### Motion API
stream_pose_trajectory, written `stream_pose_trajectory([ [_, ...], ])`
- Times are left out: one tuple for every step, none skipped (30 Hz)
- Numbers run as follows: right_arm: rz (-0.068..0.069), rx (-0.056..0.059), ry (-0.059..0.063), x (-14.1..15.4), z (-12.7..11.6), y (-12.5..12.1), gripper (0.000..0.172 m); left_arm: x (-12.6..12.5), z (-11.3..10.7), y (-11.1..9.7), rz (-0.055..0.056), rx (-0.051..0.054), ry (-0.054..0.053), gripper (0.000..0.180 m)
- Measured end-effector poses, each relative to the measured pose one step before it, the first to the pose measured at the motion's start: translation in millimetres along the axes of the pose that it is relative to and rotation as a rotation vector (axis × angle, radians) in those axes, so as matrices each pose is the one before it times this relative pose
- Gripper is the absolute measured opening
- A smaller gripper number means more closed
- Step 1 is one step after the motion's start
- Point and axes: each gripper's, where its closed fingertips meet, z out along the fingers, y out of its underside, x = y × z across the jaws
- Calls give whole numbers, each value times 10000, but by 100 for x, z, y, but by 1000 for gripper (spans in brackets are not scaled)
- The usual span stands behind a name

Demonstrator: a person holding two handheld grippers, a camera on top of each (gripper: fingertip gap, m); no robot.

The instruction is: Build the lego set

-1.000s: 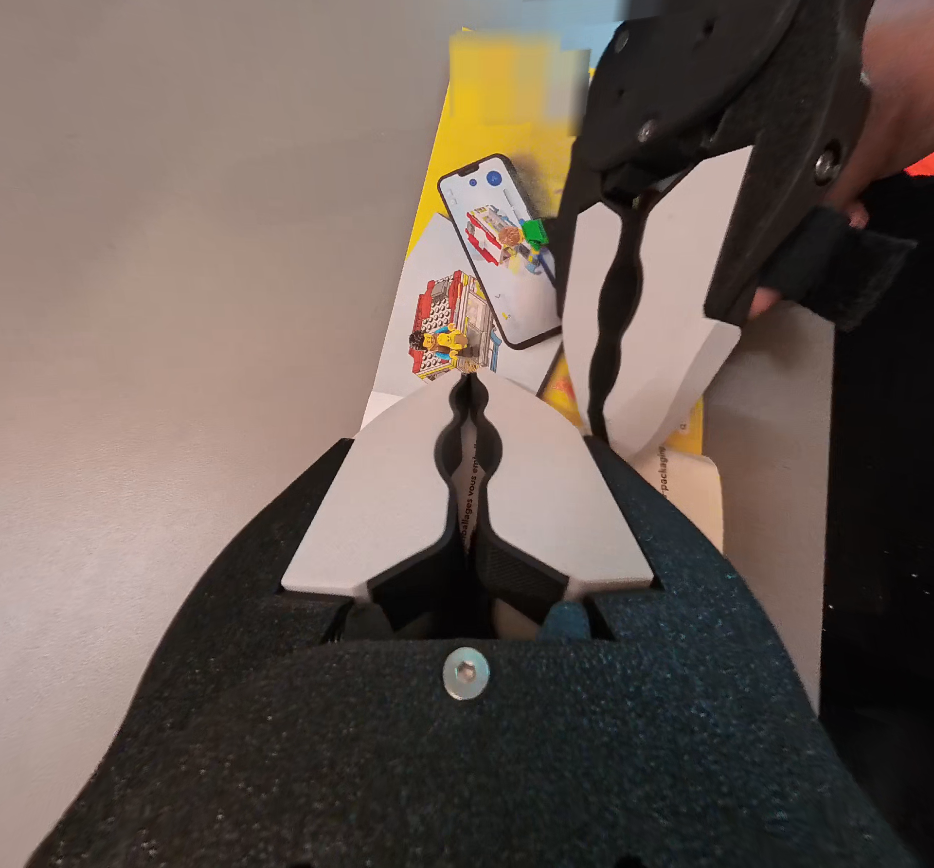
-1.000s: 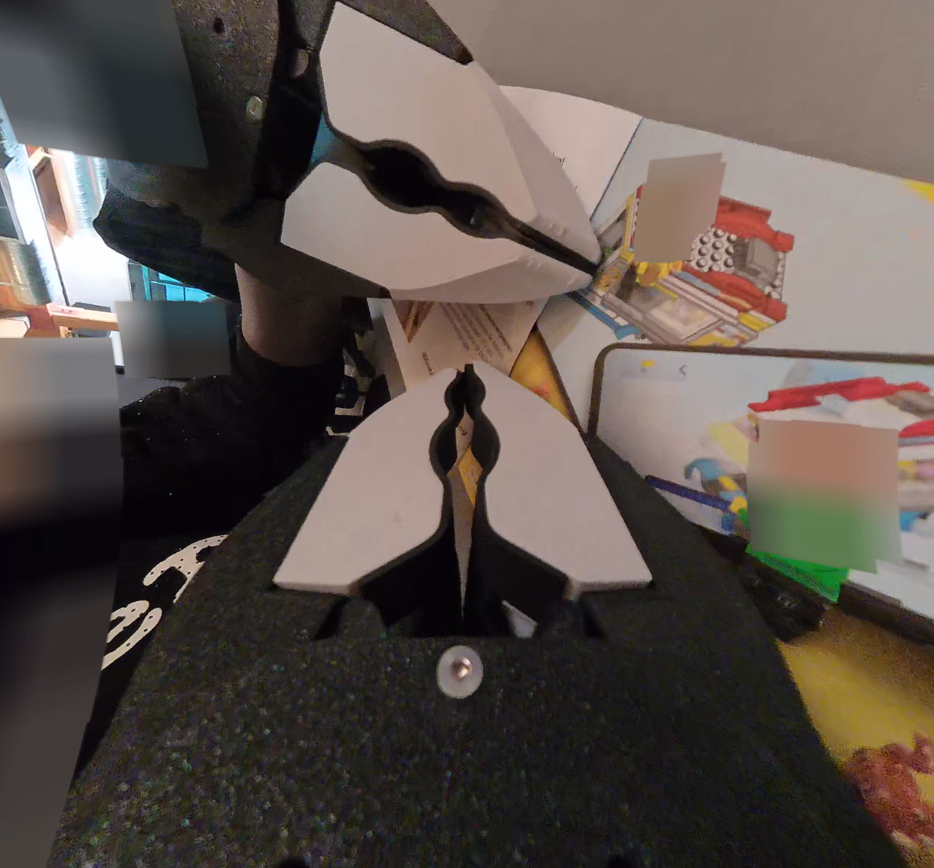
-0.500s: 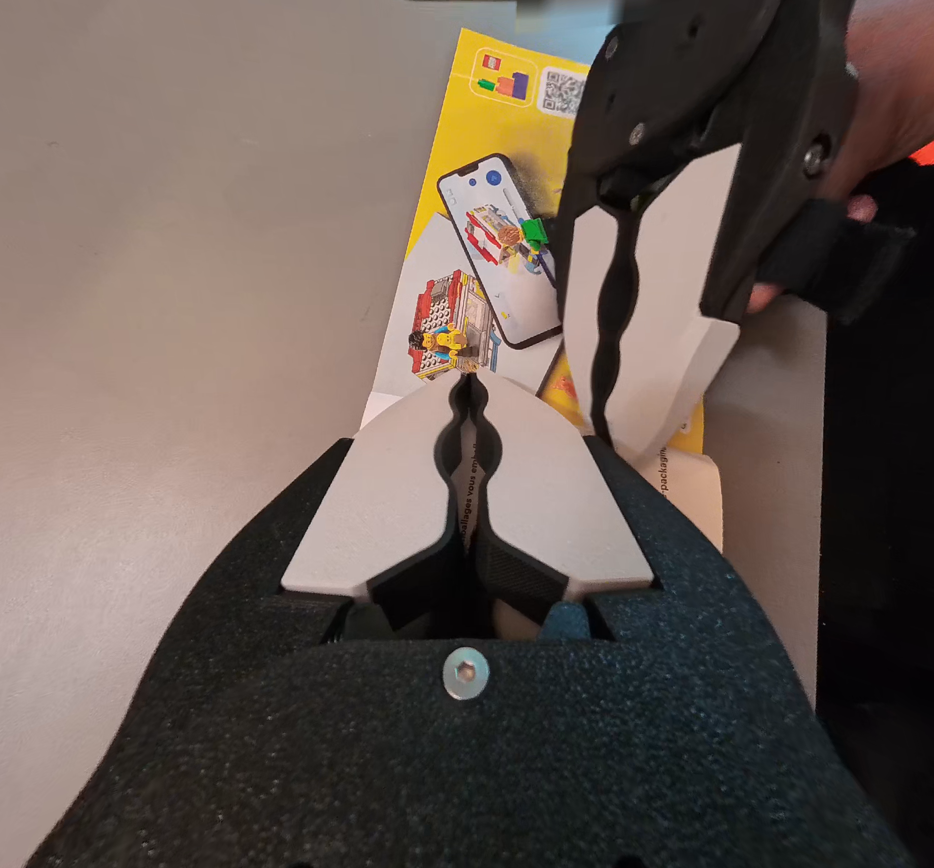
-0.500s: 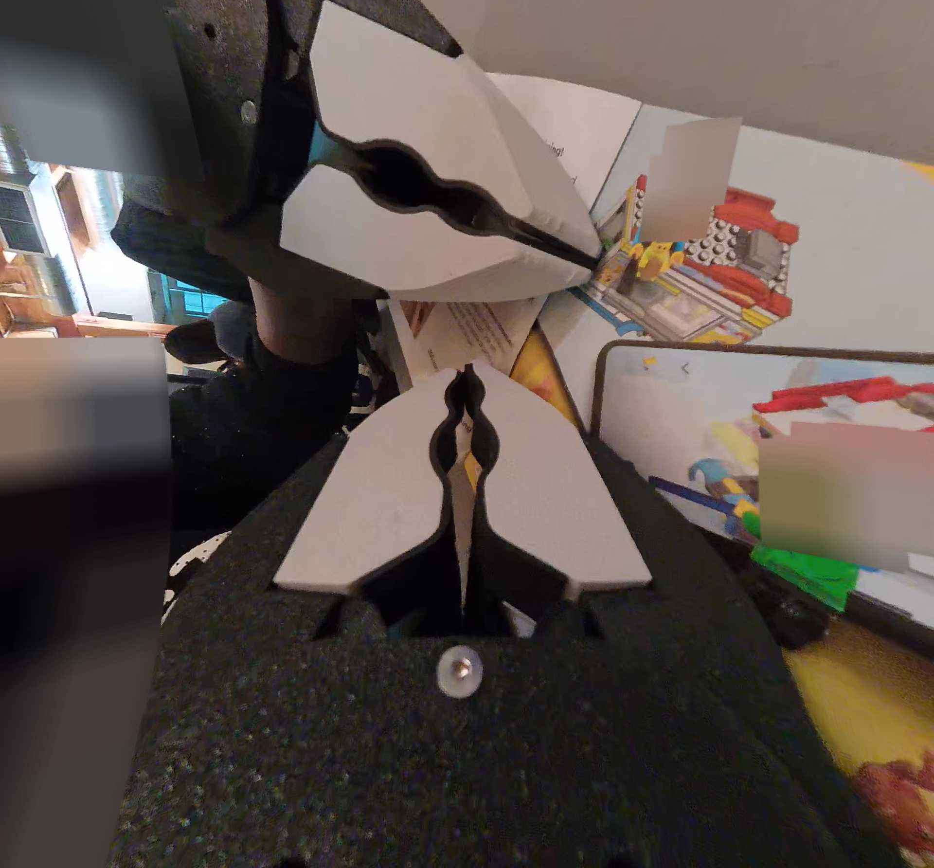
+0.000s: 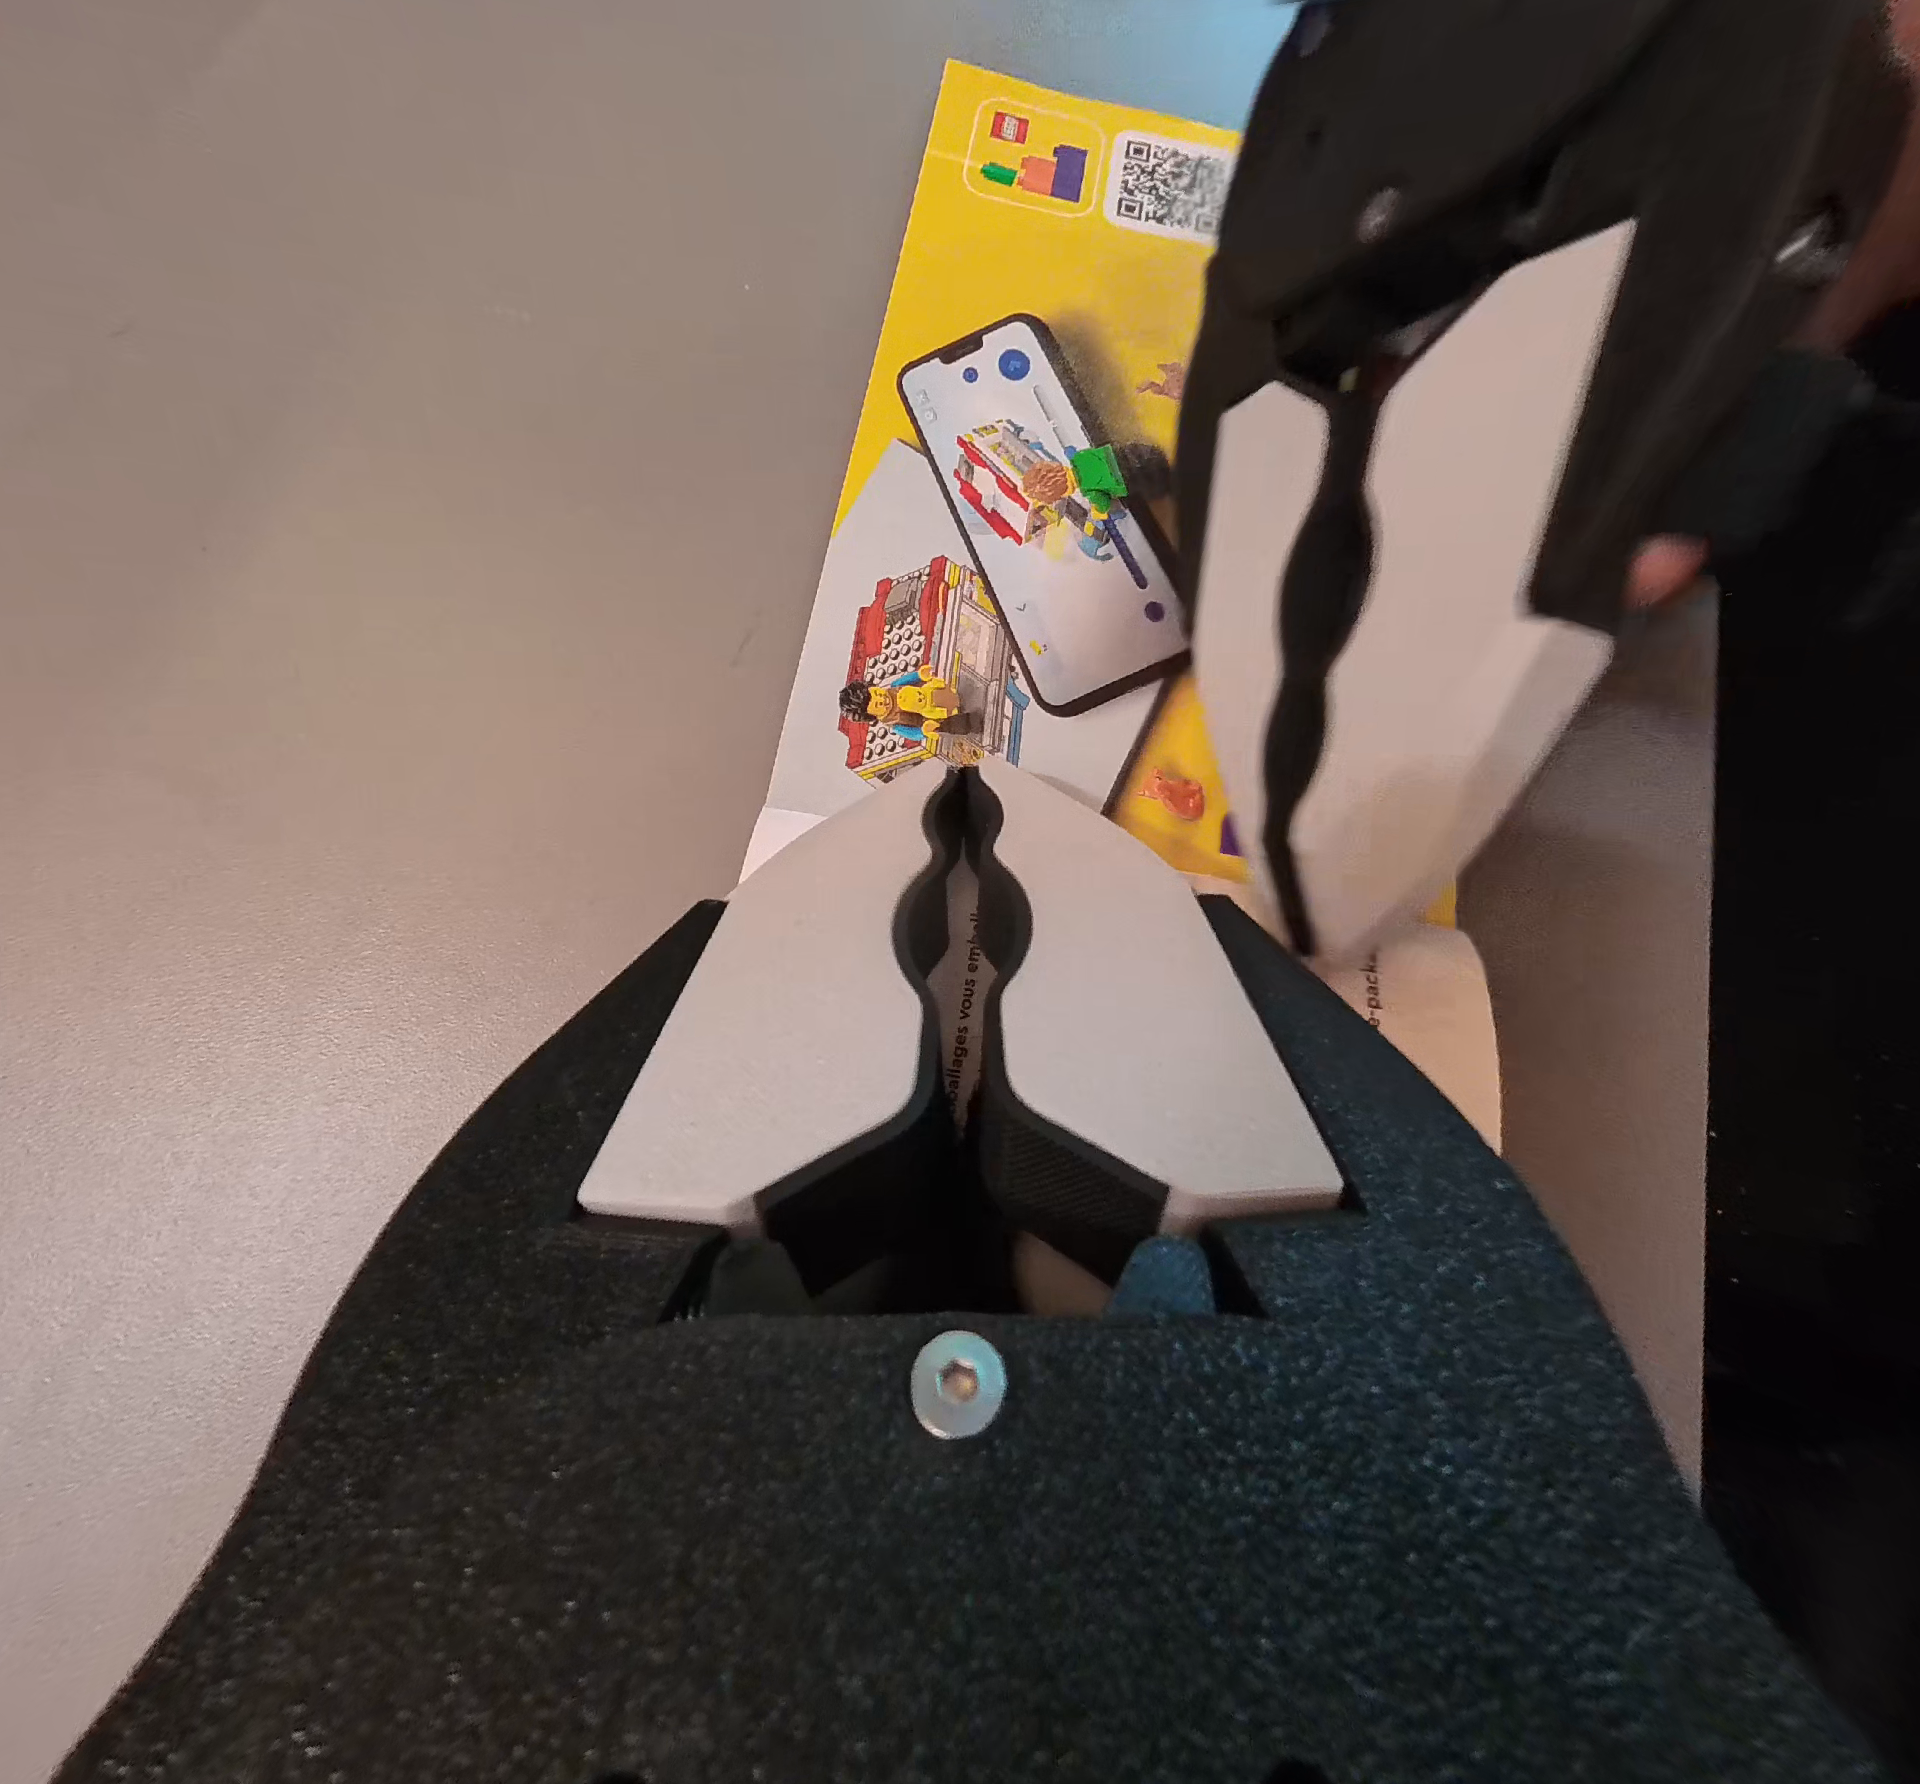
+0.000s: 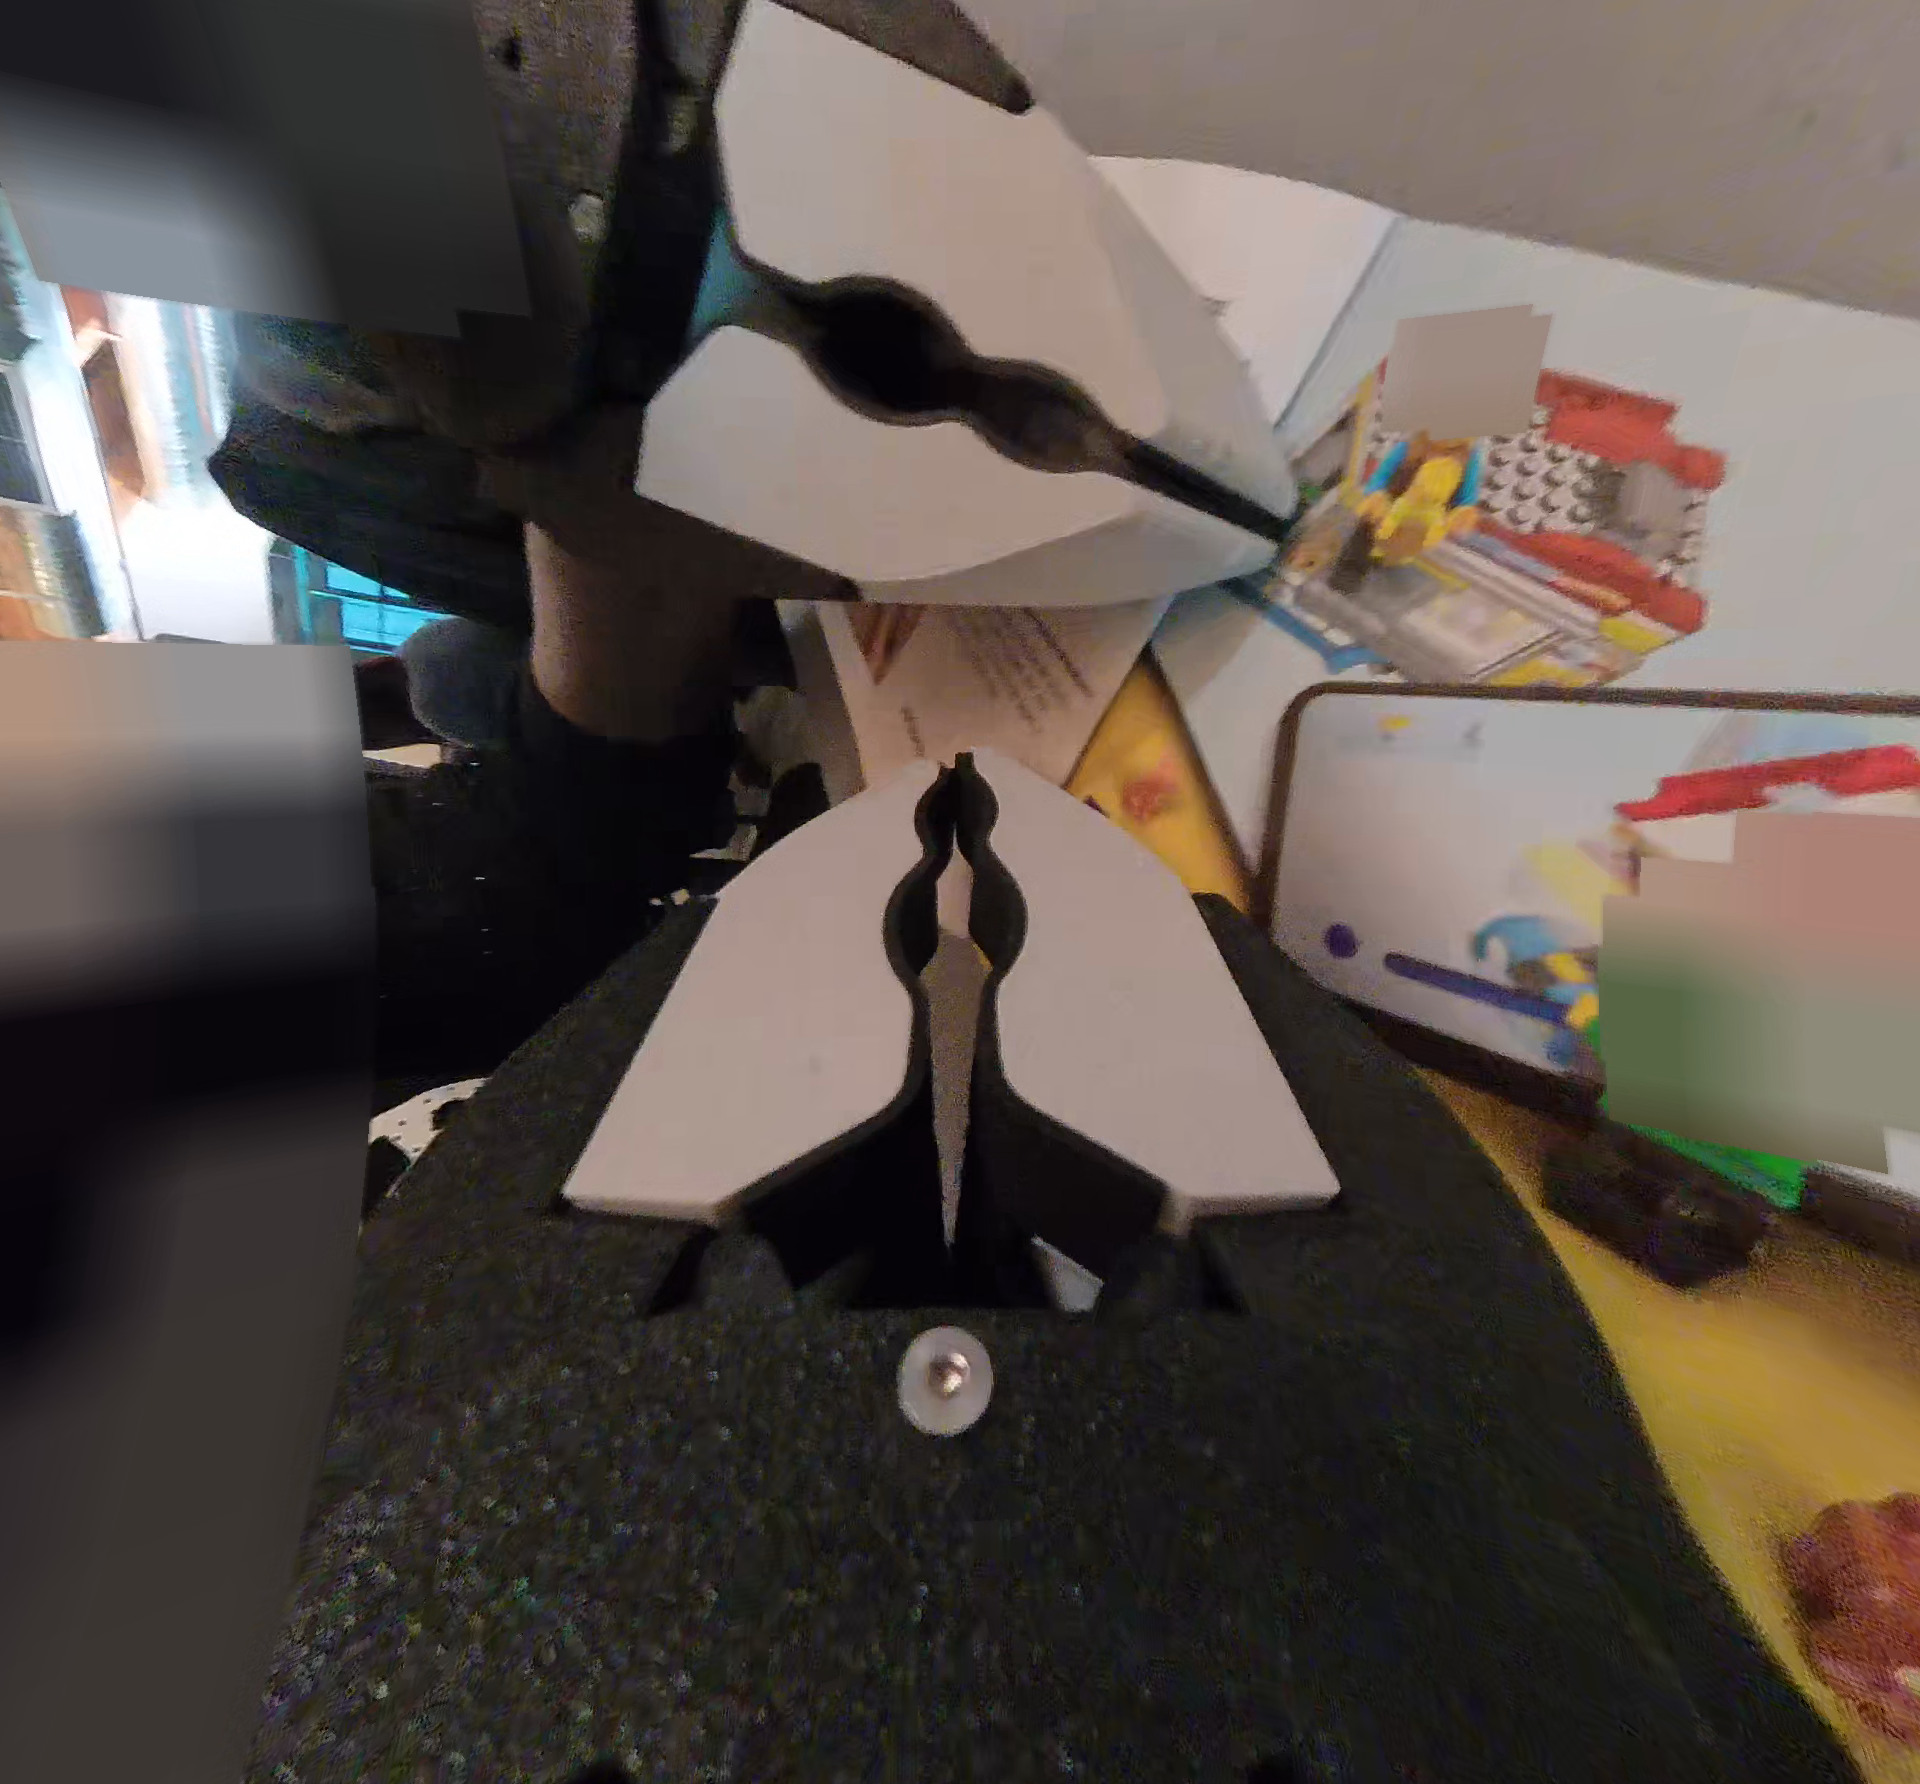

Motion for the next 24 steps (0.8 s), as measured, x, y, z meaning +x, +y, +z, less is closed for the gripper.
stream_pose_trajectory([
  [39,-227,66,567,255,146,0,5,6,13,32,-3,-10,0],
  [338,2,-283,-117,14,-20,0,13,-14,11,21,3,18,0],
  [-196,-224,72,-31,-28,410,0,-4,4,-6,-20,-2,15,0],
  [-227,-55,204,-50,-26,466,0,6,4,-5,-16,-1,18,0],
  [-91,-33,62,-198,7,615,0,21,-3,12,-21,-2,46,0],
  [4,-50,-38,-263,-4,666,0,32,-4,1,-18,-2,47,0],
  [19,67,-16,-149,-48,425,0,64,10,-3,19,-4,41,0],
  [3,31,-18,-79,-60,263,0,14,-4,-5,30,0,-4,0],
  [-50,7,12,-39,-29,146,0,0,1,-2,-5,0,5,0],
  [-72,64,51,-9,11,42,0,15,-1,2,7,0,8,0],
  [-55,-11,39,-57,28,105,0,46,5,-2,7,-3,37,0],
  [29,-199,-72,-182,24,431,0,16,-2,4,11,-2,10,0],
  [55,-124,-62,-215,25,386,0,9,5,-3,9,1,-5,0],
  [42,93,29,-20,-45,58,0,3,3,-11,28,1,-24,0],
  [-97,30,78,31,11,32,0,-12,-5,8,33,2,-29,0],
  [-124,2,59,16,2,15,0,2,-2,3,9,1,-9,0],
  [29,10,-86,-94,12,62,0,4,2,-10,29,0,-23,0],
  [109,-26,-140,-5,-19,-46,0,1,2,-10,38,1,-27,0],
  [21,-145,16,1,54,-49,0,-3,-5,3,-2,1,6,0],
  [-260,-215,-140,-365,-80,-154,0,-2,-6,-7,-71,0,62,0],
  [-304,241,-607,-1194,-287,-912,0,11,-4,-16,-155,-1,159,0],
  [-303,329,-218,-718,-555,-1032,0,20,-20,-22,-95,-10,220,0],
  [-551,181,291,273,-494,-1020,0,-73,-75,-22,139,-31,164,0],
  [-837,-202,610,1092,-497,-671,0,-615,-417,-299,208,139,-255,0],
])
